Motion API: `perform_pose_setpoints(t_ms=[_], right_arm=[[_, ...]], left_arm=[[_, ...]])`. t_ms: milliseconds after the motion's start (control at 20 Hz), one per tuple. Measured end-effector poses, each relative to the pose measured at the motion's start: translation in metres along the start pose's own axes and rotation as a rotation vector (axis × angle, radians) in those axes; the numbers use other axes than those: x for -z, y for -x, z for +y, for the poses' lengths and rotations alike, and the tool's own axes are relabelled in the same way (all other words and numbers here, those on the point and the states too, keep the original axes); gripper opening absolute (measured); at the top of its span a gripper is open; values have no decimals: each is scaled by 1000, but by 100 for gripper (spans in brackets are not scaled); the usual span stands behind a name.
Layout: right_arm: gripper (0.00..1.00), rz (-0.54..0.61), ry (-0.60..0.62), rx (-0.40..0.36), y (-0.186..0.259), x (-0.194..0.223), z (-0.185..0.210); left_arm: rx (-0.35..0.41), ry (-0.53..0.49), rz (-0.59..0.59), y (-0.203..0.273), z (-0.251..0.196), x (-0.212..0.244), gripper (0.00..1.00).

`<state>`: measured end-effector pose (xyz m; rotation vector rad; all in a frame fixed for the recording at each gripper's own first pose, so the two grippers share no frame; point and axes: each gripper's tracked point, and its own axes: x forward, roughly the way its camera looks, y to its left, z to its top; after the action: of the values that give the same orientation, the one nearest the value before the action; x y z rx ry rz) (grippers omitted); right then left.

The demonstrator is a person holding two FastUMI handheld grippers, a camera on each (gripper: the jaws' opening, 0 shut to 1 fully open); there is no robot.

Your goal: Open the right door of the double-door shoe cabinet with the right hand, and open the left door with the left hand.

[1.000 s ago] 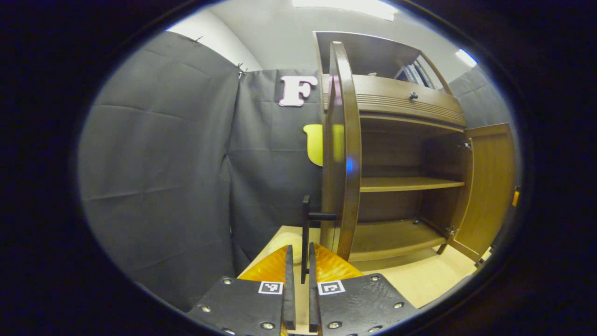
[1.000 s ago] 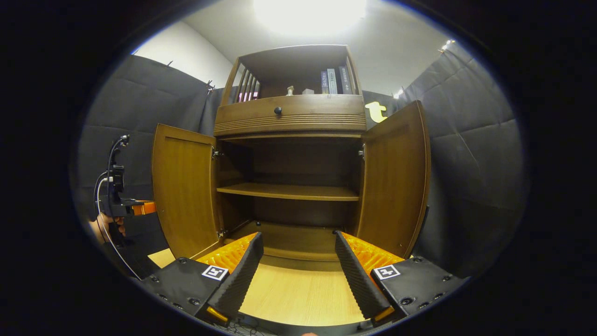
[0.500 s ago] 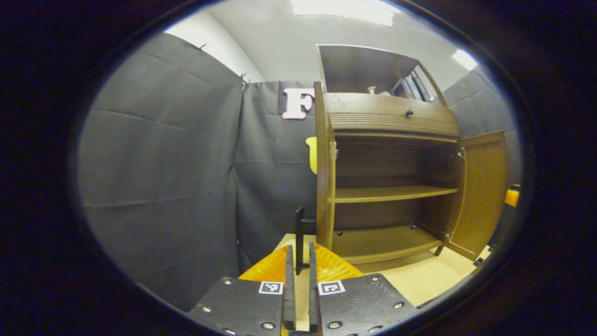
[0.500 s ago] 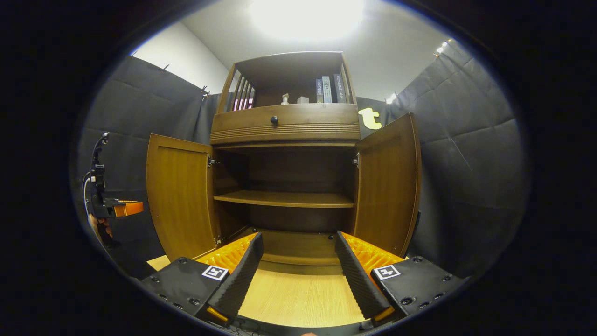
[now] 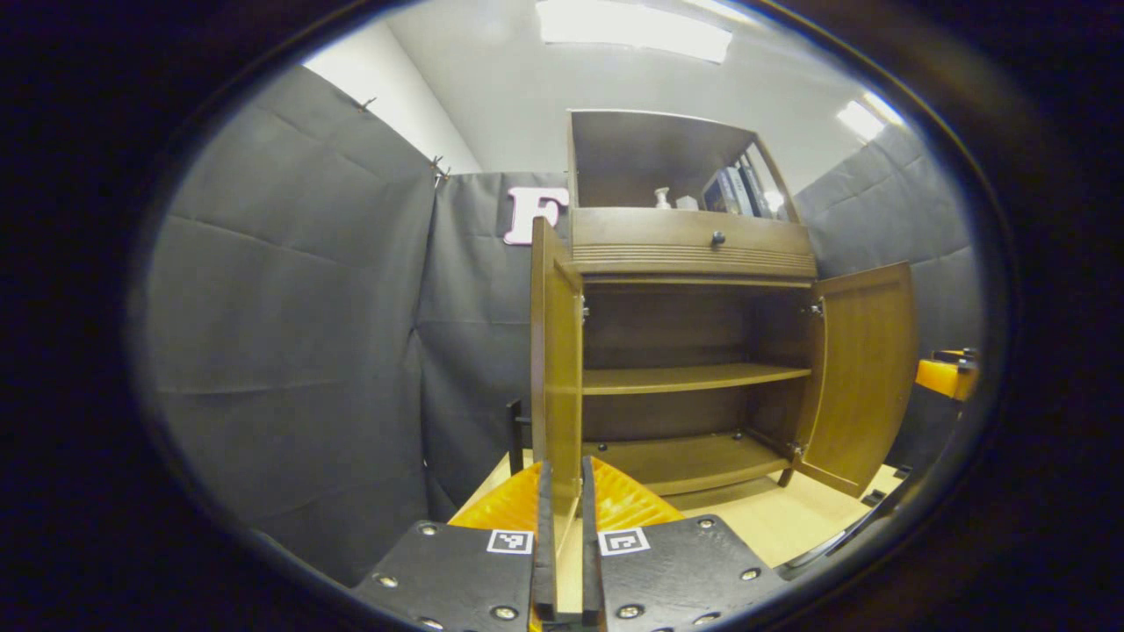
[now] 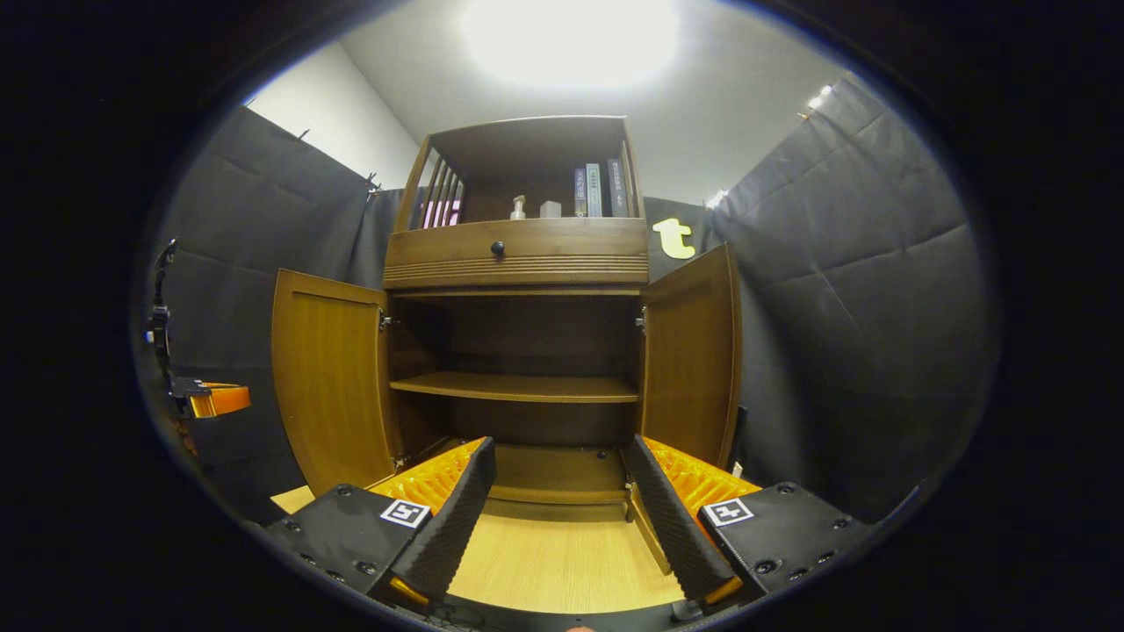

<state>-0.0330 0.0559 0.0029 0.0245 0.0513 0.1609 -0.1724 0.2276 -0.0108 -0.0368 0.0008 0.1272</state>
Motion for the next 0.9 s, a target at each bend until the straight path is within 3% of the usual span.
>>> perform_pose_setpoints(t_ms=[200, 250, 300, 350, 700, 900], right_arm=[[97, -1, 8, 36, 8, 5, -5], [97, 1, 6, 42, 12, 8, -8], [97, 4, 5, 47, 16, 10, -9], [97, 8, 3, 53, 20, 12, -10], [97, -1, -8, 86, 26, 9, -21], [97, -6, -10, 100, 26, 8, -29]], left_arm=[[13, 11, -28, 22, -13, -9, 12], [13, 15, -30, 27, -15, -9, 15], [12, 18, -32, 30, -17, -8, 9], [10, 19, -33, 33, -18, -8, 12], [-4, 0, -29, 42, -22, -5, 9], [-12, -20, -37, 43, -22, -8, 34]])
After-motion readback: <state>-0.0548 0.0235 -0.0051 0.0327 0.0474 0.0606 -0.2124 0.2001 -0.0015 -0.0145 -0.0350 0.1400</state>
